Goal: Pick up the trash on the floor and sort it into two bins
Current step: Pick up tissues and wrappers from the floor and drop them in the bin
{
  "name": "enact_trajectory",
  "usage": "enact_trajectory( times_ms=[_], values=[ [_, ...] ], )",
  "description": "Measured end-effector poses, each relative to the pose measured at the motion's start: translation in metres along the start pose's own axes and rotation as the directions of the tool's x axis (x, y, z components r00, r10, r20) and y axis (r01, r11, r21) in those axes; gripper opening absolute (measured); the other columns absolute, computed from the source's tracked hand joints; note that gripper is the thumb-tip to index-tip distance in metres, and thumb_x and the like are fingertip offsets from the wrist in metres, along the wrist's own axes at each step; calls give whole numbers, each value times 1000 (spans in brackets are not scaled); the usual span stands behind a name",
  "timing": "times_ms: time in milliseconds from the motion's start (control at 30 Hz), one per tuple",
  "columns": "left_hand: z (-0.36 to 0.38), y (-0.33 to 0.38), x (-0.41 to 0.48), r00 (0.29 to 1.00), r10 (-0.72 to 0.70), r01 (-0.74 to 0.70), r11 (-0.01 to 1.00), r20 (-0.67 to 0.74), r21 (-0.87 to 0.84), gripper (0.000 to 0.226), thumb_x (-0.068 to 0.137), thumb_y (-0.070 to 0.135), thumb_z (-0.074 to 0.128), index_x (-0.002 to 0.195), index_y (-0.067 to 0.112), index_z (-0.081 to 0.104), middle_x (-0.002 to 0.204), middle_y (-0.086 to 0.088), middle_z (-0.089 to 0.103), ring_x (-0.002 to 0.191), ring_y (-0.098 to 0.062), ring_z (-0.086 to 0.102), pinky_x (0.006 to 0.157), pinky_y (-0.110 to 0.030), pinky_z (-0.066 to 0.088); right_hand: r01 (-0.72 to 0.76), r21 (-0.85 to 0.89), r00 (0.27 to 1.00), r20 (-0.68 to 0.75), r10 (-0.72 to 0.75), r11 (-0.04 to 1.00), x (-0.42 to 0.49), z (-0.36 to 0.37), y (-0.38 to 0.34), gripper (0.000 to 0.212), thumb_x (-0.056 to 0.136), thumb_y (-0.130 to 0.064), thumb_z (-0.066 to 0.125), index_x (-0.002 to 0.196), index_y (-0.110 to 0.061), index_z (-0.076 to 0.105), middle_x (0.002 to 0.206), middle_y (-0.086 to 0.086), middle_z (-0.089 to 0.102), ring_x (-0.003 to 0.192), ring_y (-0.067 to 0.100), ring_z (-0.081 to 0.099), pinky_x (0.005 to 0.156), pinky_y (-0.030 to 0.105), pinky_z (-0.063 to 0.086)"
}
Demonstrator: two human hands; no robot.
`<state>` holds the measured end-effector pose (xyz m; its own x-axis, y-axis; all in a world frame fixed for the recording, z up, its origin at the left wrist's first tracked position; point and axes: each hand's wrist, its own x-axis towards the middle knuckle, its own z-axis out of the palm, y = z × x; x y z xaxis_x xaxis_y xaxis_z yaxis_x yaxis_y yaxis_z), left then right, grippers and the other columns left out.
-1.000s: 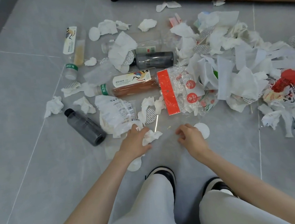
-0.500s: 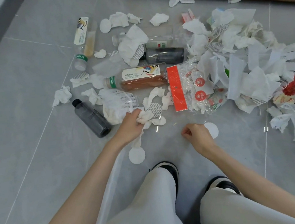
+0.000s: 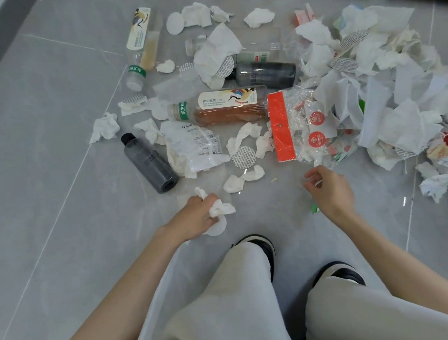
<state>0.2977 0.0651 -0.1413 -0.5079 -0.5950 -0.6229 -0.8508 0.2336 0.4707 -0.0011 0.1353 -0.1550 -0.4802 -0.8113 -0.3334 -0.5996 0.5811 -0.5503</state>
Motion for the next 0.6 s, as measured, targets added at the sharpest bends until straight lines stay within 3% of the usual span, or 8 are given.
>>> enact_trajectory(
  times_ms=[67, 167, 300, 400, 600],
  values=[
    [4, 2, 0, 999, -17, 12, 994, 41, 110, 42, 83, 20, 62, 120, 18, 42, 97, -4, 39, 102, -21, 37, 71, -31, 37, 3, -33, 1000, -26, -3, 999, -1, 1, 4, 9, 87, -21, 64, 96, -22, 63, 86, -7, 64, 84, 15, 50, 61, 28, 35],
    [6, 6, 3, 999, -34, 28, 972, 24, 232, 50, 79, 14, 65, 122, 17, 40, 111, -9, 44, 112, -23, 36, 71, -30, 37, 23, -76, 999, -46, -27, 997, -4, -1, 8, 14, 85, -24, 67, 98, -21, 64, 95, -6, 63, 97, 17, 45, 63, 30, 35],
    [6, 13, 8, 999, -46, 49, 936, -18, 349, 53, 79, 9, 64, 127, 19, 43, 122, -7, 45, 115, -23, 38, 69, -30, 38, -66, -103, 996, -61, 60, 992, -10, -5, 11, 42, 74, -28, 78, 109, -18, 58, 117, 4, 47, 117, 25, 37, 75, 32, 38],
    [4, 19, 11, 997, -73, 74, 925, -15, 372, 57, 78, 8, 65, 129, 22, 43, 124, -6, 44, 117, -23, 38, 70, -30, 37, -133, -101, 991, 17, 136, 986, -12, -5, 14, 58, 71, -28, 81, 119, -17, 51, 124, 8, 40, 119, 29, 34, 74, 32, 37],
    [0, 30, 18, 994, -101, 78, 898, 29, 434, 57, 76, 8, 68, 125, 18, 42, 125, -7, 43, 118, -23, 38, 78, -32, 41, -117, -70, 987, 99, 123, 991, -10, -2, 20, 62, 70, -22, 83, 122, -15, 50, 121, 14, 46, 111, 34, 46, 85, 35, 41]
  ],
)
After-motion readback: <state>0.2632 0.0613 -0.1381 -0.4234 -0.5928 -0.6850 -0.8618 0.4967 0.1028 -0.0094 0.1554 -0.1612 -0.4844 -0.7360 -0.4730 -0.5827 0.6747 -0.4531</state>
